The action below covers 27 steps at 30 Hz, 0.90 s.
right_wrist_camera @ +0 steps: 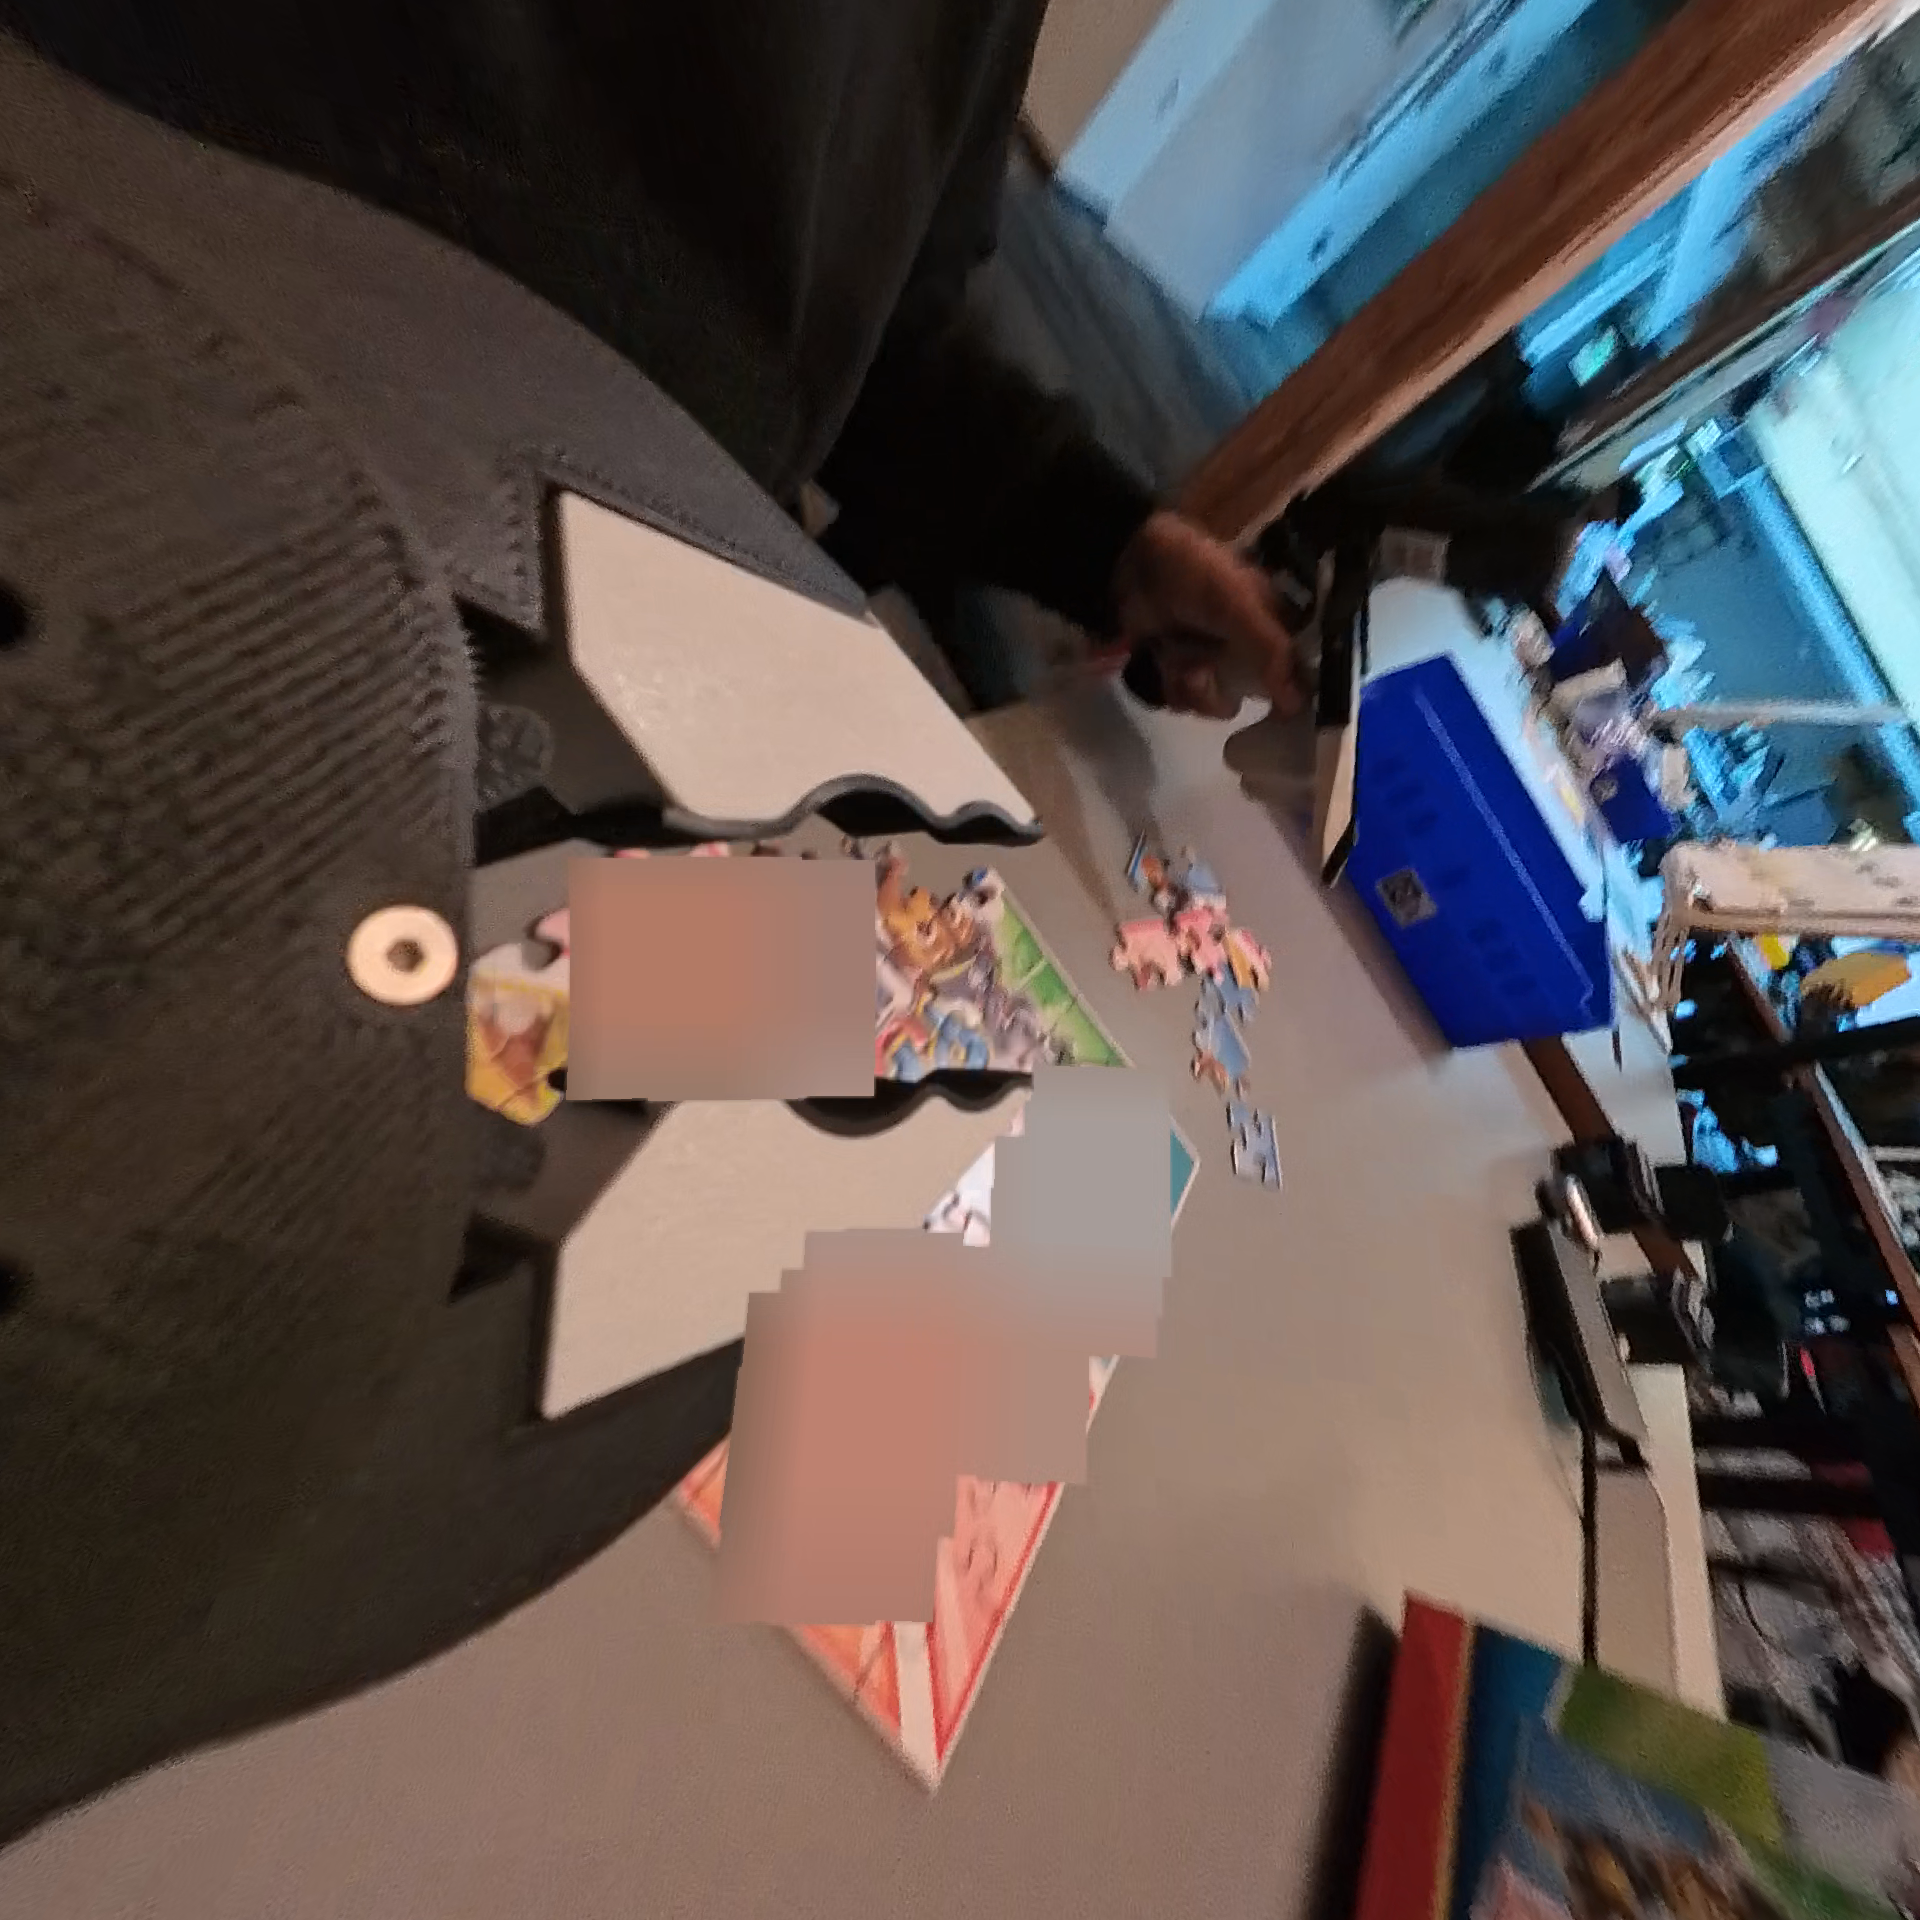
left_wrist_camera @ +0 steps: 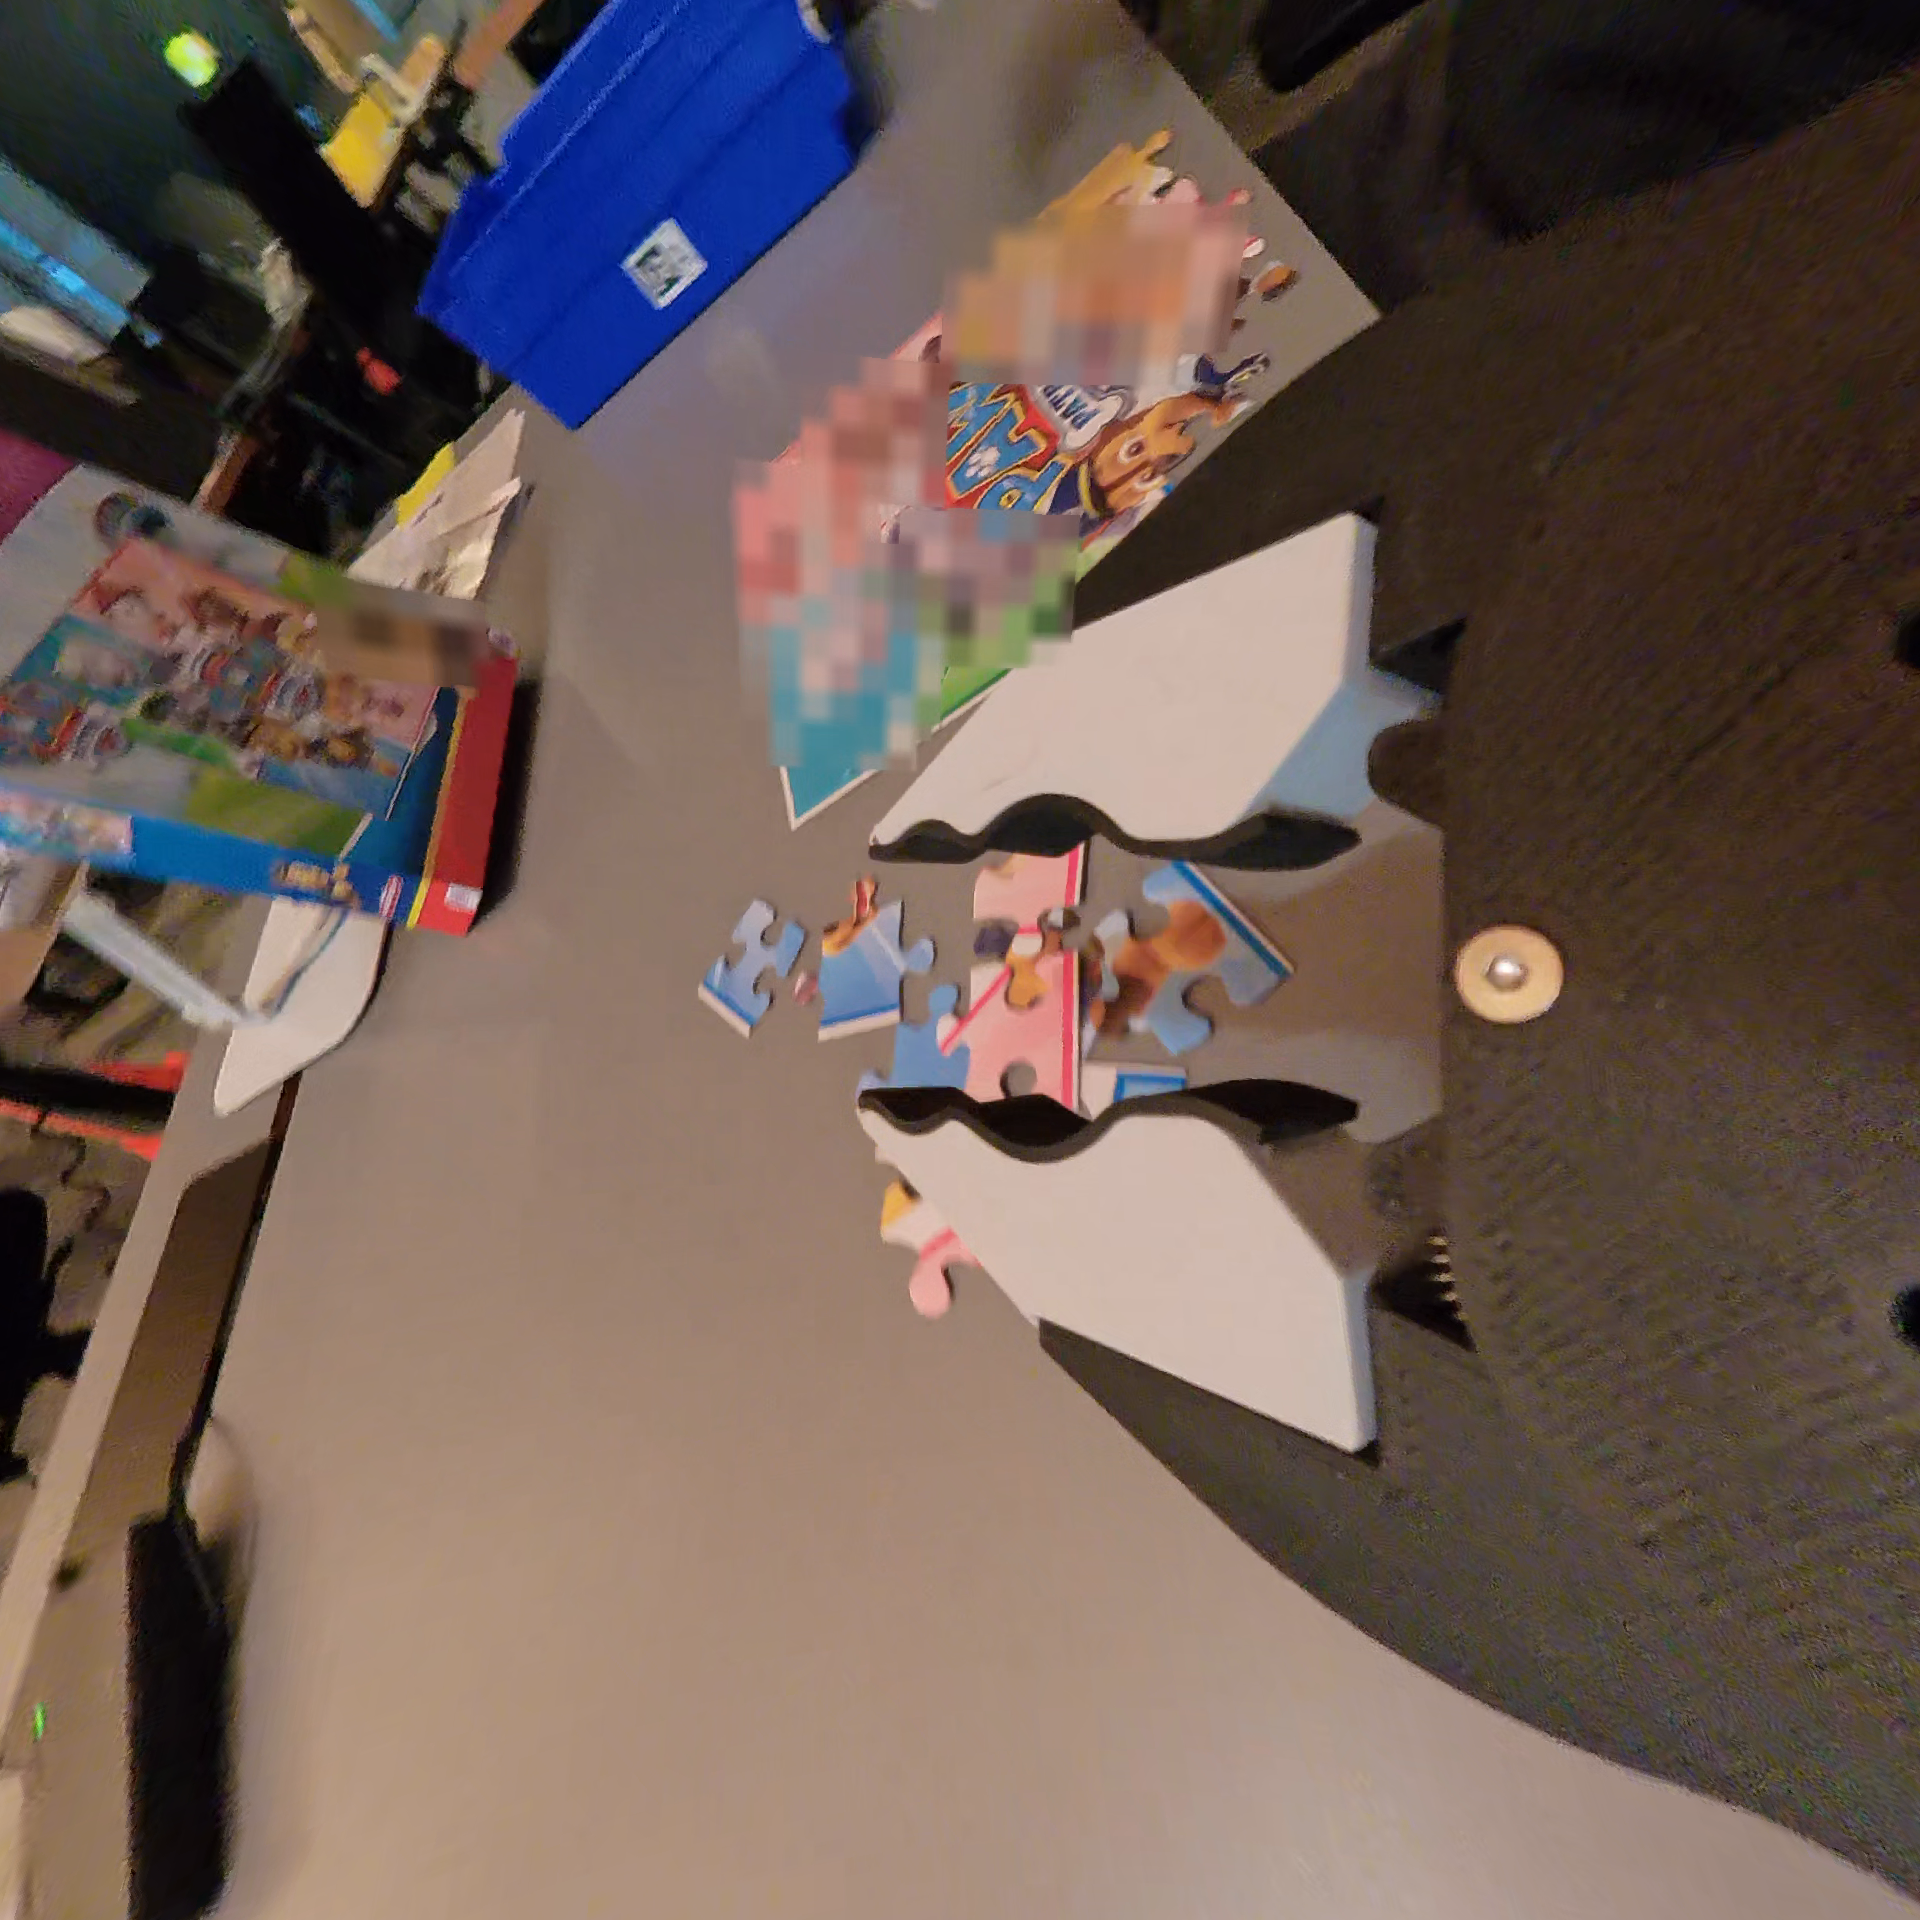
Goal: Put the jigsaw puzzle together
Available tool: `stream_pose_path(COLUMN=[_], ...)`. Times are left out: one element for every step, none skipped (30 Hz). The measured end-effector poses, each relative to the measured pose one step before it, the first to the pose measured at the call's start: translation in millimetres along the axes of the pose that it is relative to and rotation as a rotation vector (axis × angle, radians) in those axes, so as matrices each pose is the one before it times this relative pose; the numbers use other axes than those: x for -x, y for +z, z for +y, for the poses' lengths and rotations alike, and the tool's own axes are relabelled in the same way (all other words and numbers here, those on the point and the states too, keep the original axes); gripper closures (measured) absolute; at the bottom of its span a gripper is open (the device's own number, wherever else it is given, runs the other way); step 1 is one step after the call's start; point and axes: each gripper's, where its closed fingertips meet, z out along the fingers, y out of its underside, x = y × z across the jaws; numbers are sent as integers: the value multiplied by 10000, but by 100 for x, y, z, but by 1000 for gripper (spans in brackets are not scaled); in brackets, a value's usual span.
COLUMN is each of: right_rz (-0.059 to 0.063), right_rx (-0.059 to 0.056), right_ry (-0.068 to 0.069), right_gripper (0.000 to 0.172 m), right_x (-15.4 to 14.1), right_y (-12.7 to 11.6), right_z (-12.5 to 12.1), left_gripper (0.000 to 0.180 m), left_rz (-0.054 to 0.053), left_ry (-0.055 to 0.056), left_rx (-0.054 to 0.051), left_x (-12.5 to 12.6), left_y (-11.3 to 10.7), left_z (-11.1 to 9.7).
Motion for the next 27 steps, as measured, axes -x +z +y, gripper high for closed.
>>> stream_pose_path(right_rz=[325, 244, 164, 95, 59, 37, -53, -194, -268, -256, -199, -110, -48, -18, 75, 164, 147, 37, 151, 278, 322, 286, 244, 208, 129, -18, -126], right_rx=[172, 213, 268, 314, 339, 380, 433, 462, 456, 416, 383, 376, 346, 294, 229, 5, -346, -168, -24, 95, 151, 159, 151, 137, 107, 55, -6], right_ry=[-508, -532, -540, -543, -538, -510, -449, -348, -214, -75, 4, 15, 6, 26, 69, 59, -2, 53, 15, -108, -239, -305, -309, -265, -190, -107, -59], right_gripper=[130, 130, 130, 130, 129, 129, 127, 121, 113, 106, 100, 95, 91, 88, 87, 86, 92, 93, 95, 105, 119, 130, 138, 145, 150, 152, 159], right_x=[-91, 107, 307, 523, 670, 765, 878, 1000, 989, 832, 647, 453, 329, 273, 112, 6, 107, 257, 59, -124, -182, -116, -77, -63, 11, 202, 344], right_y=[-341, -182, -8, 158, 310, 426, 515, 549, 557, 550, 535, 517, 478, 439, 366, 228, -13, -41, -91, -148, -150, -112, -92, -65, -32, -17, -6], right_z=[213, 313, 443, 567, 620, 713, 788, 816, 787, 760, 794, 884, 941, 966, 916, 543, -108, 28, 76, 165, 197, 163, 130, 87, 31, -31, -101], left_gripper=[139, 139, 140, 140, 140, 140, 140, 139, 137, 137, 135, 134, 132, 130, 130, 129, 129, 129, 128, 128, 127, 126, 126, 125, 123, 122, 121], left_rz=[270, 356, 533, 595, 505, 485, 448, 467, 468, 459, 405, 300, 260, 147, 75, 108, 122, 112, 72, 26, -6, -13, 5, 28, 43, 57, 56], left_ry=[326, 331, 386, 404, 402, 413, 359, 301, 253, 200, 188, 151, 146, 124, 74, 44, 4, -9, 15, 47, 83, 100, 103, 100, 85, 75, 90], left_rx=[132, 167, 214, 263, 262, 295, 328, 317, 316, 261, 225, 195, 170, 172, 109, 67, 51, 52, 78, 94, 105, 102, 77, 58, 61, 72, 92], left_x=[-1157, -1375, -1752, -1927, -1854, -1863, -1791, -1782, -1714, -1606, -1411, -1149, -963, -658, -441, -407, -377, -315, -243, -177, -130, -120, -146, -161, -171, -200, -202], left_y=[434, 521, 621, 737, 841, 920, 973, 992, 997, 953, 878, 789, 697, 574, 479, 398, 353, 305, 271, 234, 187, 153, 112, 94, 74, 92, 114], left_z=[266, 329, 402, 463, 453, 487, 490, 448, 439, 357, 316, 265, 245, 229, 147, 96, 72, 76, 98, 117, 124, 119, 83, 57, 64, 99, 141])
